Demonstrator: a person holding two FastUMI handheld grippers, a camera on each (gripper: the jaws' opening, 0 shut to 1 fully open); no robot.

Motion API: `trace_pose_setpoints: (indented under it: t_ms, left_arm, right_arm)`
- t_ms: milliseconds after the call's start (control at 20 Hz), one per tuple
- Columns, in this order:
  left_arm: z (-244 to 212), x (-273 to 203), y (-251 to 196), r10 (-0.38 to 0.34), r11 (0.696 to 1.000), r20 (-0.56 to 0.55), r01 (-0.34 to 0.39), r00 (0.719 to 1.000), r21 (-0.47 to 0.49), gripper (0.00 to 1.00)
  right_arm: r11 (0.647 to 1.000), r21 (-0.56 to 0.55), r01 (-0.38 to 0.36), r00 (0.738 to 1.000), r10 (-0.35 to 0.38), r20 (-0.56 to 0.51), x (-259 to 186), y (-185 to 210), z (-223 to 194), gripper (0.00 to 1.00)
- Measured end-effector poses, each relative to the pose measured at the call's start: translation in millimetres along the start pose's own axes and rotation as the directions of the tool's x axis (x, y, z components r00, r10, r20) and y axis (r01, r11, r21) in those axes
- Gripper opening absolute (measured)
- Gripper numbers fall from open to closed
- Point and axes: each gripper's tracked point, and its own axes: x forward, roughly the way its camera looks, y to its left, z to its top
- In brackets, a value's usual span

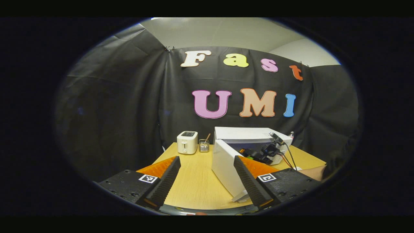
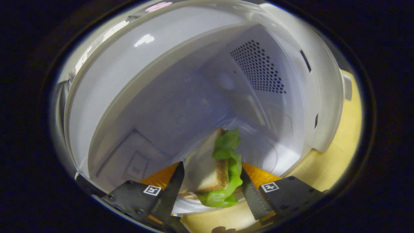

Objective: Open the microwave oven with the left hand, put the food in, and close the microwave oven.

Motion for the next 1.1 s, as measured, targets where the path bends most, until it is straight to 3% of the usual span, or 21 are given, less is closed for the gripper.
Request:
trace_pose_setpoints:
  t_ms: [100, 150, 600, 850, 1100]
  left_arm:
    - [-1, 0, -2, -0.007, 1.0, -0.001, 0.007, 1.0, 0.0, 0.96]
    - [0, -1, -4, -0.009, 1.0, 0.0, 0.009, 1.0, -0.005, 0.96]
    - [6, -7, -8, -0.007, 1.0, 0.021, 0.006, 1.0, 0.011, 0.96]
    - [9, -14, -12, 0.004, 1.0, 0.023, -0.004, 1.0, 0.012, 0.95]
    - [10, -13, -18, -0.001, 1.0, 0.031, 0.001, 1.0, 0.01, 0.96]
  right_arm:
    - [0.996, -0.088, 0.027, 1.0, -0.026, 0.014, -1, -9, 4, 0.87]
    - [0.991, -0.128, 0.031, 0.999, -0.029, 0.019, -2, -12, 4, 0.99]
    - [0.973, -0.232, -0.01, 1.0, 0.01, -0.003, -11, -17, 14, 0.98]
    - [0.957, -0.288, -0.026, 0.998, 0.041, 0.045, -22, -8, 30, 0.98]
    - [0.906, -0.413, -0.089, 0.993, 0.112, 0.032, -64, -8, 35, 0.99]
